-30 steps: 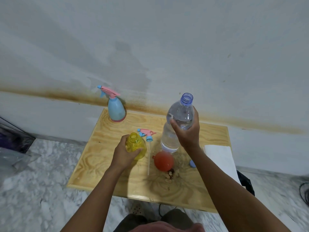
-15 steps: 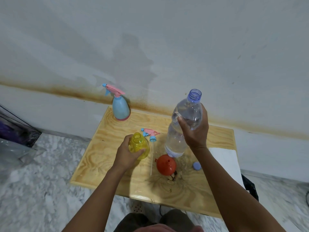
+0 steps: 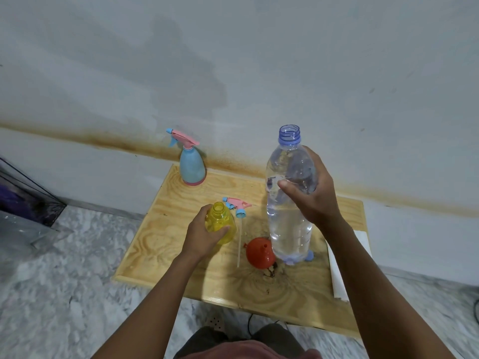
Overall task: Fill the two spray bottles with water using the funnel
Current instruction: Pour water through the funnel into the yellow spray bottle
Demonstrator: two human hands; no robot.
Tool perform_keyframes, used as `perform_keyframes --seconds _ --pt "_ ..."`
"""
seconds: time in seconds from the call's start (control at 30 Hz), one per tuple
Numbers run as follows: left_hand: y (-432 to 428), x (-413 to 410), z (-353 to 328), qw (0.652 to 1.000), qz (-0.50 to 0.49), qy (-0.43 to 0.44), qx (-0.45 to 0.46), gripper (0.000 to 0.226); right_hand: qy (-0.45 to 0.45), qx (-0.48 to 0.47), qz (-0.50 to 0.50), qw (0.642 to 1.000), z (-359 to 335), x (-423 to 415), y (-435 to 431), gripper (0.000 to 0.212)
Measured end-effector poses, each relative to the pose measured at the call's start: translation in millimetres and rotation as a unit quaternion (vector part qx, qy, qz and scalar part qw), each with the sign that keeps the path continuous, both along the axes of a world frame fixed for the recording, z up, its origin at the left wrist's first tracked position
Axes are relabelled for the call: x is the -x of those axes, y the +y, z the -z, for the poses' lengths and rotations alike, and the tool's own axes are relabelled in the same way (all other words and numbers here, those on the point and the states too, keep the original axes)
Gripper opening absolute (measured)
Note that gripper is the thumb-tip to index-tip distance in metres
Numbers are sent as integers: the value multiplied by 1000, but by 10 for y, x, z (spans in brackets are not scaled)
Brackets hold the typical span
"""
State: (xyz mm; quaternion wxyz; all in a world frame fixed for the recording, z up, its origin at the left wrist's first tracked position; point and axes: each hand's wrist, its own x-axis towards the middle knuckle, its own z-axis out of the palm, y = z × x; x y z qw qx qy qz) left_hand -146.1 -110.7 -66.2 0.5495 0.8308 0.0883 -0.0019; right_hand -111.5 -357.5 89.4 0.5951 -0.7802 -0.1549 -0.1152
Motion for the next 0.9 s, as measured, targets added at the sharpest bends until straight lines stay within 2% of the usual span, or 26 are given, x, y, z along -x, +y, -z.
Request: perform_keyframes --seconds 0.27,0.43,0.57,0.63,0.7,0.77,0.83,0.9 --pt "39 12 -5 1000 4 9 2 66 75 9 -73 994 143 148 122 67" --pt "33 0 19 1000 2 22 6 71 81 28 -76 993 245 214 172 68" --pt "29 22 -15 999 13 39 4 94 66 46 -52 995 269 238 162 62" --pt "-1 86 -88 998 -11 30 -61 103 56 51 -37 996 266 246 134 59" --pt "-49 219 -171 985 -73 -31 -156 90 47 52 -18 997 259 263 94 57" --pt "-109 372 -188 961 -96 -131 -224 66 38 54 -2 998 271 285 47 57" --pt "-209 486 -155 950 -28 -205 -232 43 30 54 14 998 304 316 3 59" --pt "-369 511 -125 949 101 -212 -211 29 24 44 28 998 345 348 -45 61"
